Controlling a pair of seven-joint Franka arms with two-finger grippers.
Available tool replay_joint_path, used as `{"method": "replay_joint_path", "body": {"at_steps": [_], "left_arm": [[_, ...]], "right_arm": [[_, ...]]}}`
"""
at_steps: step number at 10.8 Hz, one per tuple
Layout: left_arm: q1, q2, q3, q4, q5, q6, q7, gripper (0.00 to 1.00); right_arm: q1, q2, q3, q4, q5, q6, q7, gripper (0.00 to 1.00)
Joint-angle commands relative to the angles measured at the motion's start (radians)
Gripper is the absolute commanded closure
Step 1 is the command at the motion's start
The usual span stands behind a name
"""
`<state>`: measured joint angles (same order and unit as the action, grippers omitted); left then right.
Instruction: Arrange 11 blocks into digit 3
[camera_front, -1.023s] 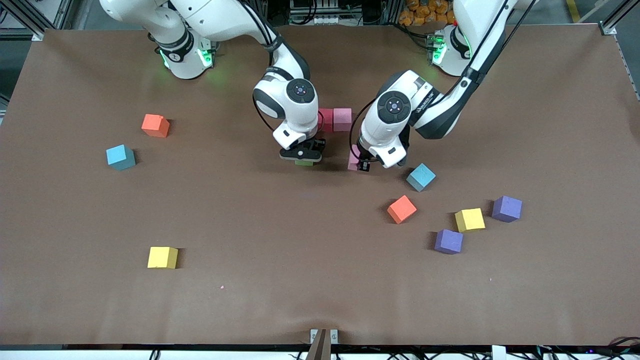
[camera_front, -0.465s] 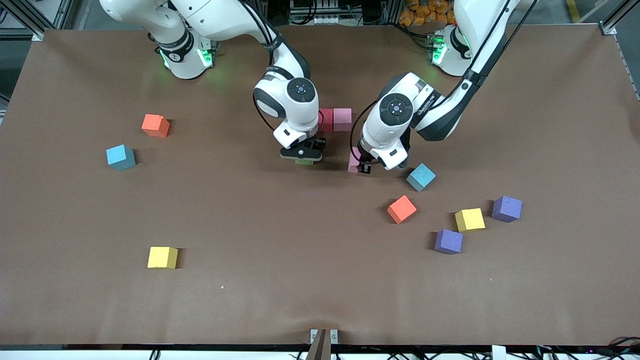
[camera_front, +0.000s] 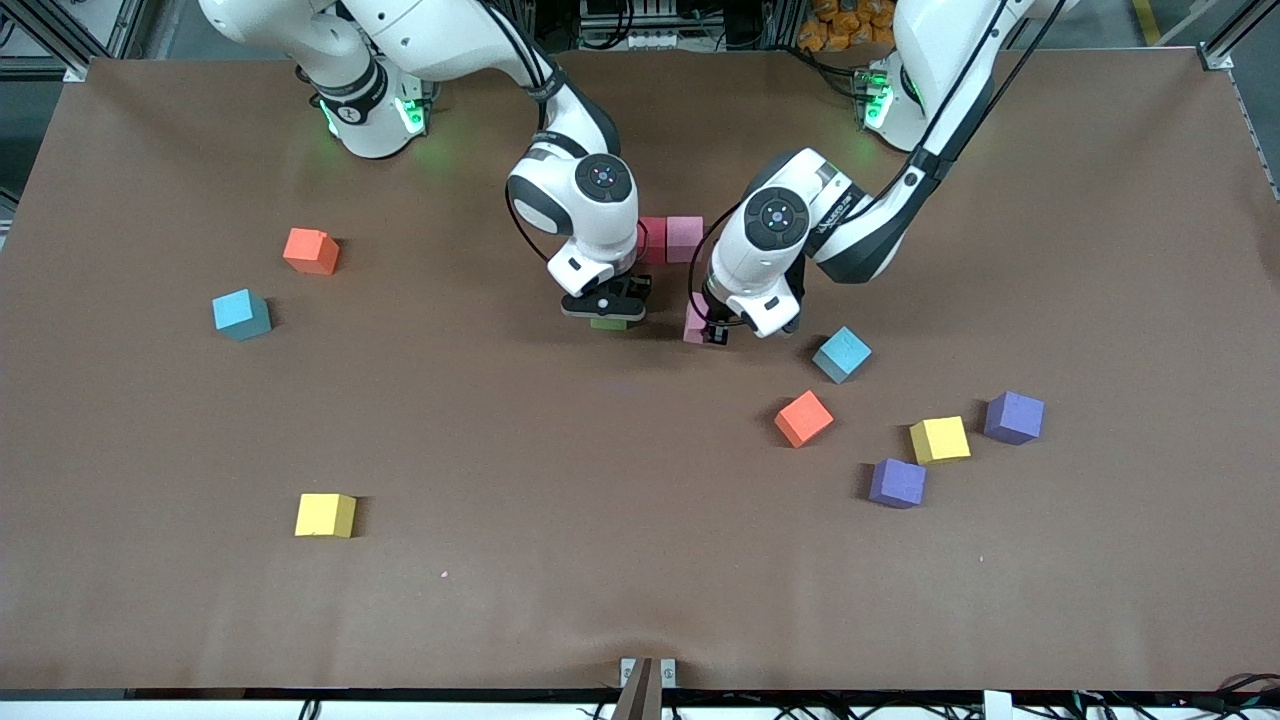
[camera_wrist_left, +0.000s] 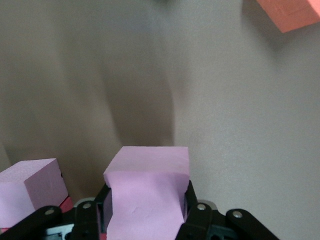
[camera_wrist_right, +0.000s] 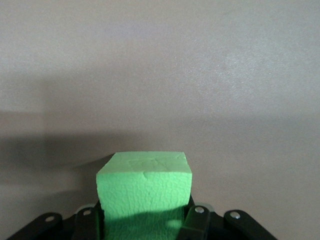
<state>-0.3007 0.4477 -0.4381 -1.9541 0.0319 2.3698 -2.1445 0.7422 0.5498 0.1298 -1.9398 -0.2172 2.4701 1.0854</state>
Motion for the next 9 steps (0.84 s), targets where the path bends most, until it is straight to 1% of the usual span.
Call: {"method": "replay_joint_path", "body": {"at_steps": [1, 3, 4, 5, 6, 9], "left_arm": [[-0.003, -0.003, 0.001, 0.003, -0.024, 0.006, -0.009, 0.62], [-0.006, -0.003, -0.001, 0.003, -0.024, 0.006, -0.011, 0.62], [-0.011, -0.003, -0.001, 0.003, -0.024, 0.006, -0.011, 0.62], [-0.014, -0.003, 0.001, 0.004, -0.024, 0.006, -0.017, 0.62], [-0.014, -0.003, -0.001, 0.004, -0.024, 0.006, -0.017, 0.62], [-0.018, -0.004, -0.001, 0.004, -0.024, 0.005, -0.026, 0.62]], "right_arm": [[-0.001, -0.013, 0.008, -0.042, -0.018, 0.004, 0.030, 0.69], [-0.007, -0.016, 0.010, -0.041, -0.018, 0.003, 0.030, 0.24], [-0.007, -0.016, 0.010, -0.041, -0.018, 0.003, 0.030, 0.12], [-0.007, -0.021, 0.010, -0.041, -0.018, 0.001, 0.030, 0.03], [-0.009, -0.033, 0.010, -0.039, -0.018, -0.008, 0.030, 0.00], [-0.020, -0.097, 0.010, -0.041, -0.014, -0.043, 0.019, 0.00]]}}
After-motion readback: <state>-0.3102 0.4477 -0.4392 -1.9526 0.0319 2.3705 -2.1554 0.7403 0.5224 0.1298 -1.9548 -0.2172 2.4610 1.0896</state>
